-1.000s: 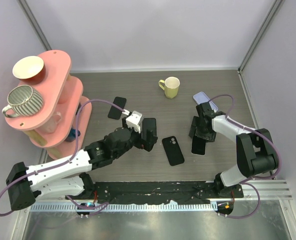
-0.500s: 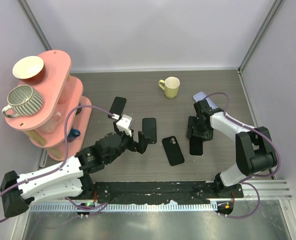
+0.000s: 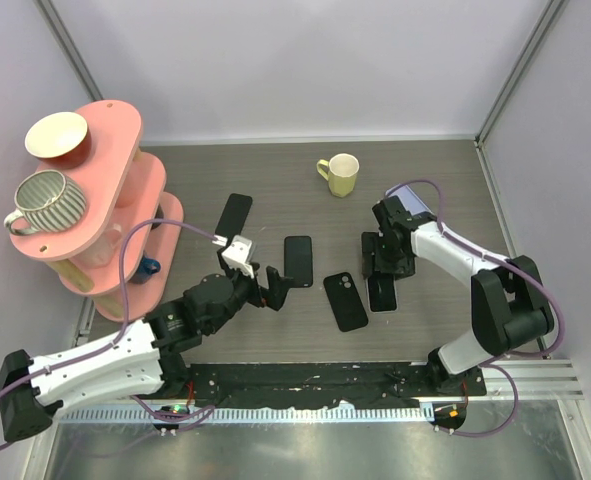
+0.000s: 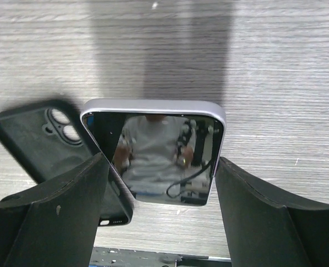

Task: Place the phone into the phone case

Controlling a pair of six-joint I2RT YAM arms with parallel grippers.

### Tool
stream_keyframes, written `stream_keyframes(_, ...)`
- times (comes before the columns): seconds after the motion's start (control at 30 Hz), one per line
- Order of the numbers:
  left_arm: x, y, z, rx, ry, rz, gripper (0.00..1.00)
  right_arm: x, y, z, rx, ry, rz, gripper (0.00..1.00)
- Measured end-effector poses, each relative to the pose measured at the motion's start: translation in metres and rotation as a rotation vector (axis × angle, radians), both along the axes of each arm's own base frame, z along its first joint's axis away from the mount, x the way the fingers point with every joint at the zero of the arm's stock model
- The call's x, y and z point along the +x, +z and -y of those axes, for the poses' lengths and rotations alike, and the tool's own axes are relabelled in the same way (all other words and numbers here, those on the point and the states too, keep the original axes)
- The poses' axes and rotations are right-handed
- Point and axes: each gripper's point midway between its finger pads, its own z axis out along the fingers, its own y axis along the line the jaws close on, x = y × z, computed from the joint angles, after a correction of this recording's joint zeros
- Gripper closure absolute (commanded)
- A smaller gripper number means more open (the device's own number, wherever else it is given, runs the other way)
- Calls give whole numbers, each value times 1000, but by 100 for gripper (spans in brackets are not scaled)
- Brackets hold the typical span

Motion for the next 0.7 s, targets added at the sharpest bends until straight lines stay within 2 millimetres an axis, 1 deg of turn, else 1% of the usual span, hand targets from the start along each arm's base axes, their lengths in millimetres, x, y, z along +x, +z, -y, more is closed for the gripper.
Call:
stream_keyframes(0.07,2,-5,0,5,13,-8,1,-1,4,-5,2,24,10,41)
stream_keyframes(0.17,6,-18,1,12,51,-50,3,-4,8,-11,5,61,23,41)
stream_keyframes(0.23,9,-30,2,17,87,-92,4,-6,9,-14,5,80,28,42)
stream_keyframes(0.37,14,-60,5,40,155,-181,12,-7,12,-16,4,102,36,43)
stream_keyframes(0.6,16,-109,29,5,218,-350,21,-7,12,-16,4,111,40,44)
stream_keyframes(0.7,18,-123,44,-16,232,-402,25,-7,12,-17,7,112,39,47)
